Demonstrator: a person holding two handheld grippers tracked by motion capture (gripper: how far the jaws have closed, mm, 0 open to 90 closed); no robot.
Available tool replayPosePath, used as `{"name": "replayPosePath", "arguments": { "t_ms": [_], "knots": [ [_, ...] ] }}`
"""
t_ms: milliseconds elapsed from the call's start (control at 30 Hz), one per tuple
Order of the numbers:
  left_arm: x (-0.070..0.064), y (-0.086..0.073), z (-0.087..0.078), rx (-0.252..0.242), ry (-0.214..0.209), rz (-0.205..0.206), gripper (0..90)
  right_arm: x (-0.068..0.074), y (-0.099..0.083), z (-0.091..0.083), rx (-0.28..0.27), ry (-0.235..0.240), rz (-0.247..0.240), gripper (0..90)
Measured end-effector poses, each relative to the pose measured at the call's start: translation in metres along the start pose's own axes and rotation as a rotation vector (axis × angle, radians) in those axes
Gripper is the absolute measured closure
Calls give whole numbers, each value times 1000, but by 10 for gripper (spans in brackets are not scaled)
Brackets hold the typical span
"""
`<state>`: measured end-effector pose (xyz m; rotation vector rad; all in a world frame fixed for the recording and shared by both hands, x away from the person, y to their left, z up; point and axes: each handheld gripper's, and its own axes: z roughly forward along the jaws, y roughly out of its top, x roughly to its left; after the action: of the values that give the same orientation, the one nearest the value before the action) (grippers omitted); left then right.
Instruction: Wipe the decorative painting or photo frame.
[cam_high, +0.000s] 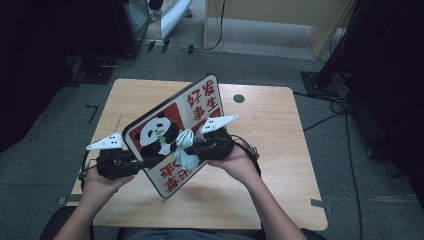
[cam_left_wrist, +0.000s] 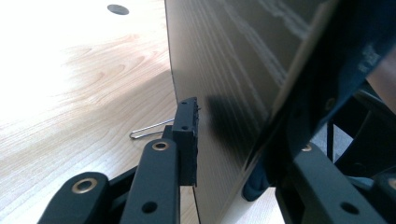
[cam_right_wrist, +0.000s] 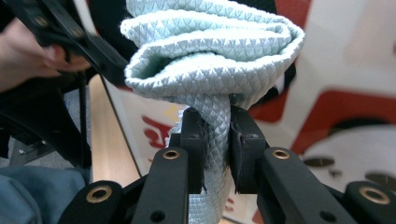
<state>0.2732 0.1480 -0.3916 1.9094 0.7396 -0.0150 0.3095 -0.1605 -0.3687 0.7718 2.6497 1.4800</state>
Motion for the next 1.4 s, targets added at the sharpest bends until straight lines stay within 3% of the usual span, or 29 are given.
{"name": "replayPosePath", "arguments": {
  "t_ms": [100, 267, 733, 1000, 1400],
  "knots": [
    [0, -2, -3, -3, -7, -8, 651, 4, 12, -2, -14, 8, -28, 780],
    [-2, -4, -7, -5, -16, -7, 696, 8, 32, -5, -39, 20, -53, 780],
    [-4, -6, -12, -8, 11, -16, 741, 21, 77, -11, -64, 52, -100, 781],
    [-7, -4, -11, 1, 35, 0, 755, 24, 89, 1, -53, 62, -112, 780],
    [-8, -4, -10, -2, 39, -11, 756, 20, 87, 8, -62, 81, -116, 779]
  ]
}}
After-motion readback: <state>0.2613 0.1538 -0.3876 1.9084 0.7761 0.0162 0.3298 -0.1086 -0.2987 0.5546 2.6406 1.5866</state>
